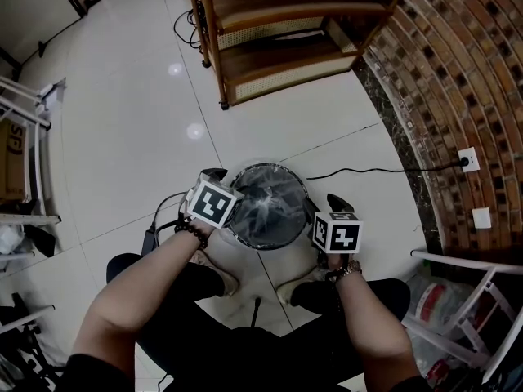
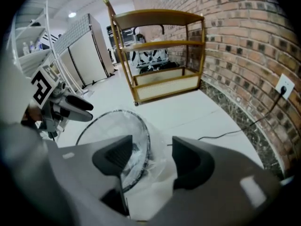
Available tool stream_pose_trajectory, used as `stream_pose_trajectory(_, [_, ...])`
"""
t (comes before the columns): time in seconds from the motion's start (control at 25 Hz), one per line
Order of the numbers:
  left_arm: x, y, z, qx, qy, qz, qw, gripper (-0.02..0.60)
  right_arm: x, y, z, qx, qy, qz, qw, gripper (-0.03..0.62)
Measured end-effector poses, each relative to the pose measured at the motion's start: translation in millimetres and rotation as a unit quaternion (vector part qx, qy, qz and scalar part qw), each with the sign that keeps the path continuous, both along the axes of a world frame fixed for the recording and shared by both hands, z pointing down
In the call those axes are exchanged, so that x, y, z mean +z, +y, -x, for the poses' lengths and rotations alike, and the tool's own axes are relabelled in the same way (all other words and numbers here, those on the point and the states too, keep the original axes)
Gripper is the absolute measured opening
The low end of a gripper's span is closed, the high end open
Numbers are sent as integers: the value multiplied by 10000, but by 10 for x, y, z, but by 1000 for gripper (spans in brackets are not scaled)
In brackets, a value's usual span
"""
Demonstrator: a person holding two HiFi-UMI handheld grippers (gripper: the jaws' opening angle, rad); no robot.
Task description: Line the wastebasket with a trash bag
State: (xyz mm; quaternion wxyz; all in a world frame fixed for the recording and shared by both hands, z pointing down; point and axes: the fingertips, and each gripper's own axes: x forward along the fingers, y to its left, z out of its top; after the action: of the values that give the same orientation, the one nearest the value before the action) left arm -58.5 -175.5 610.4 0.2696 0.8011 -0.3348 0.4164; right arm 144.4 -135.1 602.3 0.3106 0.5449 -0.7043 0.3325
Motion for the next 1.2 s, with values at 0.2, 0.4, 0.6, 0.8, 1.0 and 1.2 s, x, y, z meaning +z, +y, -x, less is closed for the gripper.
stream_pose_trajectory(0.2, [-156, 32, -42, 306, 109, -418, 9986, 279, -375, -57, 262, -286, -88, -426, 9986, 265])
stream_pose_trajectory(0.4, [-492, 76, -196, 866, 212, -1096, 9900, 223, -520, -88, 796, -899, -259, -630, 9936, 160])
stream_pose_trajectory(0.6, [-772, -19, -241, 984, 500, -1594, 9810, 71, -180, -91, 1149, -1034, -446, -138, 9935, 3])
stream_pose_trajectory(0.8, [-915, -132, -206, 990, 748, -1595, 9794, 5, 443, -88, 1329, -865, -670, 751, 9912, 2])
stream_pose_trajectory(1.0, [-728, -9, -313, 1887, 385, -1217, 9737, 5, 910, -171, 1427, -969, -517, 973, 9892, 2])
stream_pose_trajectory(1.2, [-765, -97, -371, 2383, 106, -1430, 9605, 5, 1022, -390, 1615, -1752, 51, 132, 9844, 0])
